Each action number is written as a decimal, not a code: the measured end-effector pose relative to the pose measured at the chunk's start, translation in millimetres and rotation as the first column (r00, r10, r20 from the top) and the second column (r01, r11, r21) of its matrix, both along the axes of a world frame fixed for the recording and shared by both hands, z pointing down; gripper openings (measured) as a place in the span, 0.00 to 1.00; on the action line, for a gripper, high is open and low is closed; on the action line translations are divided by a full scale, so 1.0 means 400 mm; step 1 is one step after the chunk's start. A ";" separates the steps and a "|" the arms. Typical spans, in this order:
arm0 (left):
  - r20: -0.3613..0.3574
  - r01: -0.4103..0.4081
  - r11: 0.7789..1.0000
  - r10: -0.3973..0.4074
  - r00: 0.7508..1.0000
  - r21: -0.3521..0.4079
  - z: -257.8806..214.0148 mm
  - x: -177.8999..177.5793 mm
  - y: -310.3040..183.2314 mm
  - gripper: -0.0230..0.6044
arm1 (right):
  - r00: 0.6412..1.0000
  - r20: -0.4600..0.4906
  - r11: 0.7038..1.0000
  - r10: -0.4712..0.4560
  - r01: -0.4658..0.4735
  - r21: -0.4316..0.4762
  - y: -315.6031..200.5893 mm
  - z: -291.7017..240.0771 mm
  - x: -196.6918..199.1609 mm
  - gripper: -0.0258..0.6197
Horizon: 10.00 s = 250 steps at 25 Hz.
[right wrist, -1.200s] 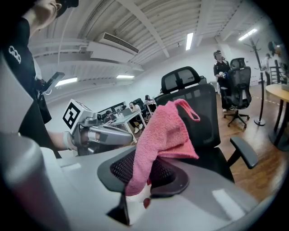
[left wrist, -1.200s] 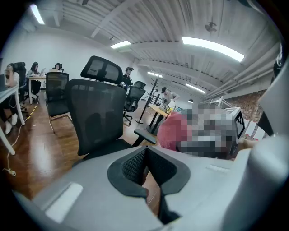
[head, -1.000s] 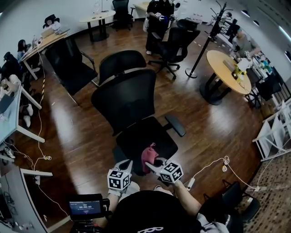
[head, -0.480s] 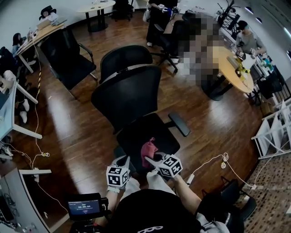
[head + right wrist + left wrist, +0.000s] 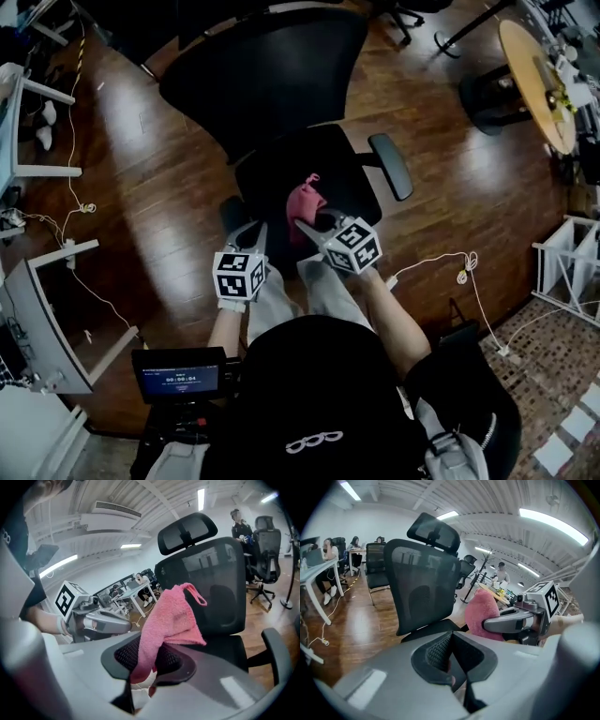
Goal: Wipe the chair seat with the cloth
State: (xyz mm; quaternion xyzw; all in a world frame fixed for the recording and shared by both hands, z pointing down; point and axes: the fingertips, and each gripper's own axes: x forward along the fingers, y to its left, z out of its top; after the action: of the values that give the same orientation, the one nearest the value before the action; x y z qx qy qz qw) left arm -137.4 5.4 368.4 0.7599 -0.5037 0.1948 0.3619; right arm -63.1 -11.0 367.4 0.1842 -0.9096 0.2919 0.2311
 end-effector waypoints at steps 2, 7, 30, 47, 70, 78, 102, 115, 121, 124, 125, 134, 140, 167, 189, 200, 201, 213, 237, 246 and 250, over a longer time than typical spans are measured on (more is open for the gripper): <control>0.009 0.027 0.999 -0.027 1.000 -0.025 0.055 -0.008 -0.004 0.03 | 1.000 -0.020 1.000 -0.018 0.018 -0.010 -0.025 0.061 -0.004 0.16; 0.043 0.091 0.994 -0.088 0.995 -0.062 0.180 -0.053 -0.004 0.03 | 0.998 -0.052 0.999 -0.018 0.016 -0.032 -0.109 0.236 -0.057 0.16; -0.052 0.160 0.974 -0.170 0.984 -0.162 0.400 -0.140 0.027 0.03 | 0.961 -0.090 0.941 -0.262 0.234 -0.243 -0.245 0.863 -0.519 0.16; -0.025 0.185 0.957 -0.195 0.980 -0.225 0.436 -0.075 0.025 0.03 | 0.934 -0.358 0.973 -0.016 -0.068 -0.219 -0.482 1.005 -0.188 0.16; -0.045 0.112 0.972 -0.124 0.991 -0.206 0.418 0.034 0.019 0.03 | 0.511 -0.752 0.891 0.416 -0.393 0.226 -0.751 0.913 0.483 0.15; -0.053 0.094 0.974 -0.107 0.993 -0.207 0.403 0.017 0.061 0.03 | 0.476 -0.838 0.961 0.267 -0.200 0.192 -0.636 0.963 0.388 0.16; -0.082 0.069 0.964 -0.093 0.992 -0.259 0.402 -0.057 0.190 0.03 | 0.947 -0.319 0.962 -0.029 -0.060 -0.266 -0.168 0.922 -0.394 0.15; -0.064 0.045 0.969 -0.062 0.996 -0.241 0.415 -0.005 0.185 0.03 | 0.965 -0.262 0.921 0.025 -0.125 -0.370 -0.185 0.984 -0.240 0.15; -0.050 0.011 0.970 -0.024 0.998 -0.244 0.414 0.020 0.172 0.03 | 0.935 -0.318 0.896 0.154 -0.268 -0.355 -0.281 1.018 -0.044 0.16; -0.048 -0.005 0.968 -0.008 0.999 -0.252 0.422 0.049 0.162 0.03 | 0.913 -0.351 0.886 0.209 -0.328 -0.327 -0.326 1.020 0.064 0.16; -0.048 -0.011 0.967 -0.001 0.999 -0.253 0.423 0.057 0.160 0.03 | 0.903 -0.364 0.884 0.226 -0.347 -0.313 -0.340 1.018 0.098 0.16; -0.043 -0.051 0.971 0.042 0.998 -0.233 0.418 0.125 0.121 0.03 | 0.795 -0.491 0.852 0.356 -0.492 -0.179 -0.439 0.993 0.386 0.16; -0.051 -0.053 0.974 0.043 0.998 -0.222 0.404 0.142 0.122 0.03 | 0.664 -0.617 0.845 0.421 -0.535 0.000 -0.477 0.935 0.585 0.16; -0.048 0.025 0.971 -0.038 0.998 -0.236 0.417 0.001 0.220 0.03 | 0.900 -0.423 0.977 -0.102 0.011 -0.212 -0.048 0.973 -0.146 0.16; -0.028 -0.035 0.966 0.029 0.999 -0.256 0.421 0.118 0.238 0.03 | 0.968 -0.243 0.901 -0.061 -0.051 -0.431 0.000 0.994 -0.058 0.16; -0.014 -0.077 0.964 0.076 0.997 -0.254 0.421 0.257 0.196 0.03 | 0.887 -0.424 0.885 0.182 -0.336 -0.322 -0.185 1.002 0.329 0.16; -0.014 -0.083 0.964 0.082 0.997 -0.254 0.420 0.271 0.193 0.03 | 0.881 -0.428 0.880 0.203 -0.356 -0.315 -0.198 0.997 0.362 0.16; -0.007 -0.144 0.962 0.146 0.989 -0.234 0.388 0.378 0.140 0.03 | 0.746 -0.508 0.810 0.430 -0.568 -0.149 -0.284 0.941 0.639 0.16; -0.060 -0.120 0.966 0.109 0.992 -0.227 0.384 0.179 0.296 0.03 | 0.779 -0.608 0.953 0.154 -0.280 -0.118 0.002 1.004 0.195 0.15; -0.066 -0.130 0.965 0.117 0.991 -0.230 0.395 0.104 0.362 0.03 | 0.906 -0.416 0.949 0.078 -0.196 -0.248 0.148 0.953 -0.091 0.15; -0.060 -0.146 0.961 0.136 0.989 -0.233 0.401 0.085 0.389 0.03 | 0.953 -0.302 0.952 0.009 -0.101 -0.289 0.209 0.914 -0.202 0.15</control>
State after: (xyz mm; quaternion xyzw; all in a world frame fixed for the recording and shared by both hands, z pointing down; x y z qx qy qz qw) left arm -103.3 160.9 529.0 0.7493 -0.4135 0.2622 0.4459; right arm -144.0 72.5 733.0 0.2141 -0.8038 0.4026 0.3820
